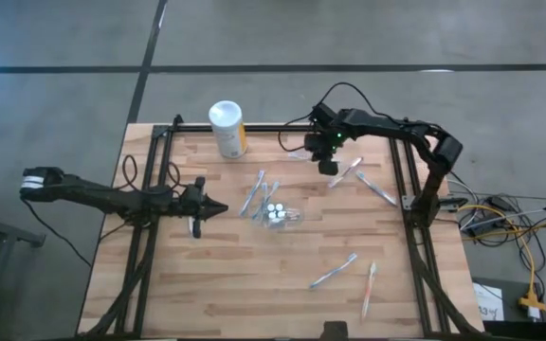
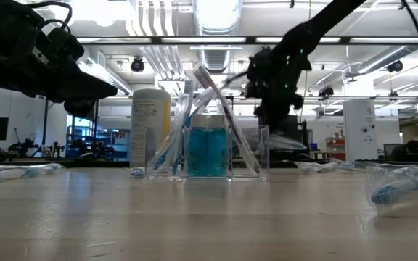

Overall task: Pick & Place toothbrushing station
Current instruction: Put the blue toothbrush into the transparent organizer

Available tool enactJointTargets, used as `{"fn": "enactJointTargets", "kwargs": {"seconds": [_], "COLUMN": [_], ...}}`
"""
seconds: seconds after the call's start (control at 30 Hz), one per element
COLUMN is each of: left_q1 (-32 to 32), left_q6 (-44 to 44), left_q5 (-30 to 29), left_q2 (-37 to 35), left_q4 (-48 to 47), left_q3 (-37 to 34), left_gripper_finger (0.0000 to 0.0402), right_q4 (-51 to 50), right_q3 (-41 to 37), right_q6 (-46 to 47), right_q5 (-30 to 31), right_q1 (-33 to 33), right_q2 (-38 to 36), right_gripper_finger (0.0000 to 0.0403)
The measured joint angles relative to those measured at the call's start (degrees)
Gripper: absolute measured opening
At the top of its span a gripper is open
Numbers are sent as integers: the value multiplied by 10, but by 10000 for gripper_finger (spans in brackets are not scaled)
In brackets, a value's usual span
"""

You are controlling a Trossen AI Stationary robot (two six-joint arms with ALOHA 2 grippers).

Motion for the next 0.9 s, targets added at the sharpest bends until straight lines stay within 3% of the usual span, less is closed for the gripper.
{"fn": "enactJointTargets", "kwargs": {"seconds": [0.23,0.4,0.6,0.9], "left_q1": [0,0,0,0], "left_q6": [-5,-17,-23,-24], "left_q5": [0,0,0,0], "left_q2": [0,0,0,0], "left_q4": [0,0,-1,-1], "left_q3": [0,0,0,0], "left_gripper_finger": [25,24,24,25], "right_q4": [34,100,236,446], "right_q3": [0,-24,-87,-200], "right_q6": [61,100,159,253], "right_q5": [-6,-78,-137,-142], "right_q1": [26,45,79,132], "right_q2": [-43,-65,-102,-182], "right_gripper_finger": [13,13,13,13]}}
